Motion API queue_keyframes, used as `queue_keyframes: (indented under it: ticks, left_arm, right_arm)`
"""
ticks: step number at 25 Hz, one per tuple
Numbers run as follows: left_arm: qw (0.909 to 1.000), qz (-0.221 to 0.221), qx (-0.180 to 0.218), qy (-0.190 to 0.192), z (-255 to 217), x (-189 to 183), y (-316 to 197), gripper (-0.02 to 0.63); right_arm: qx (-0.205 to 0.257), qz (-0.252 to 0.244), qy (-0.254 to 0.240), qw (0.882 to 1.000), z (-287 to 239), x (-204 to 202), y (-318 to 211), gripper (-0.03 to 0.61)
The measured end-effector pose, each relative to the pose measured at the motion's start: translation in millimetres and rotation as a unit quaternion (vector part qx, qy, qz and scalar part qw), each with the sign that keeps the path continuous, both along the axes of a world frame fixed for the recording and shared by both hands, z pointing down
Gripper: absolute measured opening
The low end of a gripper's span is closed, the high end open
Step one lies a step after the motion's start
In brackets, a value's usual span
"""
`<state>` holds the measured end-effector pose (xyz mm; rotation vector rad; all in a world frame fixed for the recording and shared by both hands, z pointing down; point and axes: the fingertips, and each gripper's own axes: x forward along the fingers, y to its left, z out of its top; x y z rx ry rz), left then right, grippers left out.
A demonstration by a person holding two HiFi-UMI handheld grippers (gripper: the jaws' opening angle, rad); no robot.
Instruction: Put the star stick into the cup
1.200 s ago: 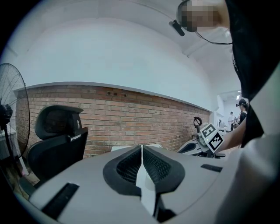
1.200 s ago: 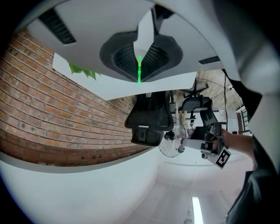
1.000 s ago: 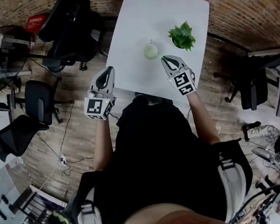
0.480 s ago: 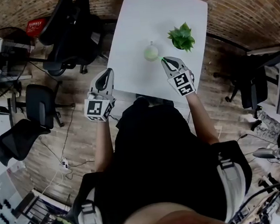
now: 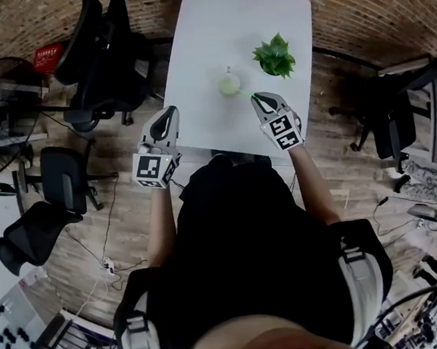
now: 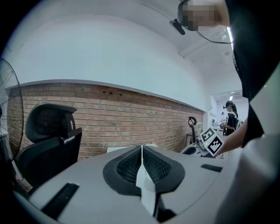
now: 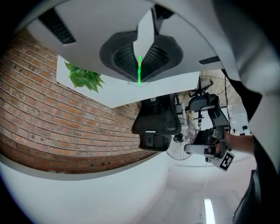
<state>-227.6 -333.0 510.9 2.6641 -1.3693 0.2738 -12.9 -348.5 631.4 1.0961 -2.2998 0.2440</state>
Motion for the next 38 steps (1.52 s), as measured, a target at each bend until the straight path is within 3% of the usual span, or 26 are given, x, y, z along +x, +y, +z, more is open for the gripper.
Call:
queue_keyframes:
  ticks: [9,23,29,38]
  left_arm:
    - [0.9998,0.021,-0.001,-0.001,4,4,-6,0.026]
    - [0.9981,0.061,0.003,-0.001,3,6,-8,0.026]
    - [0.9967,0.081,0.006,-0.004,2,16,-6,0.026]
    - [0.9956,0.093,0.003,-0.008,-4,41,11,0.026]
  right_arm:
    - [0.001,0.008,0.016,1.000,4,1,3,0.035]
    - [0.038,0.033,-0.009,0.999,-29,-9,2,0.074]
    - [0.088,0.042,-0.035,0.995,-70,-16,6,0.000]
    - [0.065,0.047,-0.023,0.997,-60,8,23,-0.002]
